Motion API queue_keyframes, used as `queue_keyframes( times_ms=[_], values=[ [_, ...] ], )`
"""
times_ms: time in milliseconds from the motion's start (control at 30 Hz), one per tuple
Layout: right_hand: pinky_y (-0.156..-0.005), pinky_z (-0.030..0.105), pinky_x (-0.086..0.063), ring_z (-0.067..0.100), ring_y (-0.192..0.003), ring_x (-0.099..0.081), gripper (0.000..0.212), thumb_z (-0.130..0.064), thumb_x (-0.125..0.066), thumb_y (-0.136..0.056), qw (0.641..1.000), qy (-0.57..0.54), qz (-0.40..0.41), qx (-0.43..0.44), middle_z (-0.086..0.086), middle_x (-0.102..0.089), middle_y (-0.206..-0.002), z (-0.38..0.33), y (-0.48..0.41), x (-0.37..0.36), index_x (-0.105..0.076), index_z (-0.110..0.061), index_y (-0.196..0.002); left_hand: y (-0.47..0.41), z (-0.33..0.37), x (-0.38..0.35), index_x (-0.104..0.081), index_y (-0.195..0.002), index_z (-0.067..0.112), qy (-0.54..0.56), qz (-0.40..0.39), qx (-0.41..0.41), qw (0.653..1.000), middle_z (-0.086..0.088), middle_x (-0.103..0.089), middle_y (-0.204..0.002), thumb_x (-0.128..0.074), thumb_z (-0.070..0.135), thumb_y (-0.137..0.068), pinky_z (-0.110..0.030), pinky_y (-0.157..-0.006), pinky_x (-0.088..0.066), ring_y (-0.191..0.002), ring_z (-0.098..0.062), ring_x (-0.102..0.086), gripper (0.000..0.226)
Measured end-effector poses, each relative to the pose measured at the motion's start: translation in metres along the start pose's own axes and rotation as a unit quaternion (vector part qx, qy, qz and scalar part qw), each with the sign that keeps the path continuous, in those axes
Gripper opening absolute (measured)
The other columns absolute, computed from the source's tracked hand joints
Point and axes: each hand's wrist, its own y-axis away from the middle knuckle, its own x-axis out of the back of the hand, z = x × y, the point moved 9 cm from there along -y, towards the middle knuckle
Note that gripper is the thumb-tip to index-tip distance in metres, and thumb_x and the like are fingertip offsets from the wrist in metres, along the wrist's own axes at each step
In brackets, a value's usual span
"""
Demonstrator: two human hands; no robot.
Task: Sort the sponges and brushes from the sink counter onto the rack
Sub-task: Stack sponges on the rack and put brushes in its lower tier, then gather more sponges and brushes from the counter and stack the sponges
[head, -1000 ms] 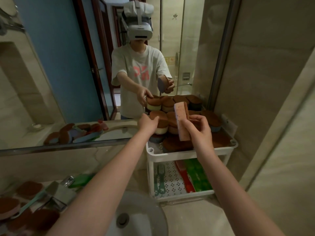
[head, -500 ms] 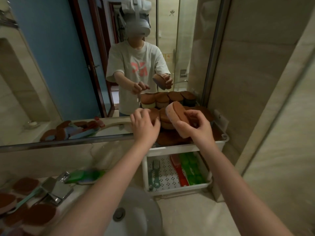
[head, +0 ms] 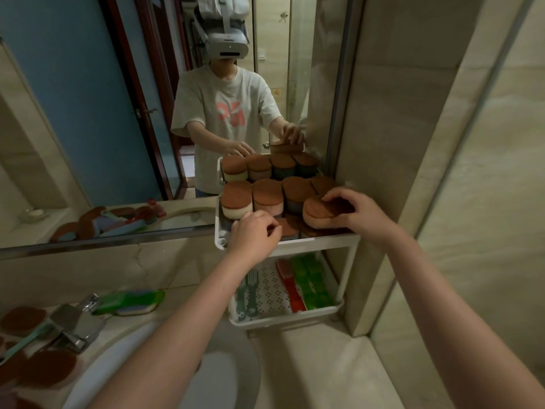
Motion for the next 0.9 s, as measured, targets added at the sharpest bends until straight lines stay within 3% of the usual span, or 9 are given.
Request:
queue_keyframes(
  times_ms=[167, 267, 367, 467, 567, 667, 767, 900],
  values=[
    [-0.101, 0.022, -0.03, 0.019, -0.13, -0.042, 0.038, 0.001, -0.058, -0.081, 0.998, 0.051, 0.001, 0.022, 0.002, -0.052, -0.135, 0.011, -0.001, -0.013, -0.063, -0.02, -0.112, 0.001, 0.002, 0.001, -0.068, -0.103, 0.021, -0.011, 0.005, -0.001, 1.0, 0.005, -0.062, -0.115, -0.05, 0.032, -0.09, -0.035, -0.089, -0.042, -0.108, -0.019, -0.052, 0.026],
    [-0.113, 0.034, -0.027, 0.022, -0.137, -0.035, 0.04, -0.016, -0.053, -0.082, 0.994, 0.091, 0.032, 0.043, 0.004, -0.049, -0.141, 0.01, 0.006, -0.015, -0.063, -0.019, -0.12, 0.001, 0.001, -0.001, -0.069, -0.103, 0.02, -0.009, 0.002, 0.0, 1.0, 0.005, -0.063, -0.114, -0.05, 0.032, -0.09, -0.036, -0.089, -0.043, -0.108, -0.019, -0.053, 0.026],
    [-0.113, 0.039, -0.028, 0.021, -0.139, -0.033, 0.051, -0.033, -0.045, -0.076, 0.987, 0.126, 0.08, 0.067, 0.002, -0.051, -0.14, 0.0, 0.016, -0.016, -0.062, -0.021, -0.122, 0.001, 0.003, 0.004, -0.069, -0.103, 0.016, 0.028, 0.021, -0.012, 0.999, 0.001, -0.065, -0.112, -0.052, 0.028, -0.09, -0.039, -0.09, -0.046, -0.106, -0.02, -0.056, 0.025],
    [-0.114, 0.049, -0.021, 0.019, -0.137, -0.037, 0.042, -0.036, -0.049, -0.081, 0.966, 0.173, 0.144, 0.126, 0.0, -0.056, -0.134, -0.022, 0.03, -0.026, -0.065, -0.021, -0.117, 0.012, 0.006, 0.022, -0.07, -0.101, 0.011, 0.071, 0.092, -0.037, 0.993, -0.003, -0.066, -0.109, -0.056, 0.019, -0.088, -0.037, -0.092, -0.046, -0.105, -0.02, -0.057, 0.021],
    [-0.115, 0.045, -0.012, 0.018, -0.132, -0.043, 0.033, -0.034, -0.052, -0.084, 0.956, 0.158, 0.171, 0.176, 0.0, -0.062, -0.123, -0.045, 0.044, -0.051, -0.067, -0.019, -0.109, 0.032, 0.001, 0.043, -0.068, -0.101, 0.007, 0.096, 0.15, -0.039, 0.983, -0.007, -0.065, -0.105, -0.055, 0.02, -0.086, -0.028, -0.089, -0.041, -0.103, -0.021, -0.057, 0.024],
    [-0.111, 0.043, -0.025, 0.019, -0.119, -0.052, 0.026, -0.031, -0.053, -0.083, 0.952, 0.126, 0.165, 0.226, 0.0, -0.065, -0.111, -0.073, 0.054, -0.085, -0.067, -0.017, -0.1, 0.057, -0.02, 0.062, -0.065, -0.101, 0.006, 0.142, 0.186, -0.013, 0.972, -0.007, -0.061, -0.105, -0.053, 0.022, -0.085, -0.021, -0.086, -0.039, -0.099, -0.014, -0.053, 0.026],
    [-0.088, 0.038, -0.045, 0.019, -0.099, -0.058, 0.02, -0.024, -0.058, -0.082, 0.955, 0.097, 0.116, 0.256, 0.0, -0.066, -0.099, -0.099, 0.059, -0.129, -0.067, -0.015, -0.097, 0.089, -0.055, 0.077, -0.064, -0.1, 0.006, 0.145, 0.203, 0.021, 0.968, -0.007, -0.059, -0.103, -0.056, 0.015, -0.088, -0.014, -0.083, -0.038, -0.096, -0.01, -0.051, 0.017],
    [-0.071, 0.035, -0.051, 0.02, -0.081, -0.062, 0.016, -0.019, -0.06, -0.083, 0.968, 0.064, 0.021, 0.241, 0.003, -0.069, -0.087, -0.123, 0.065, -0.203, -0.068, -0.011, -0.094, 0.137, -0.117, 0.092, -0.065, -0.094, 0.003, 0.136, 0.201, 0.064, 0.968, -0.007, -0.059, -0.095, -0.047, 0.029, -0.084, -0.017, -0.081, -0.037, -0.092, -0.014, -0.052, 0.034]
  ],
)
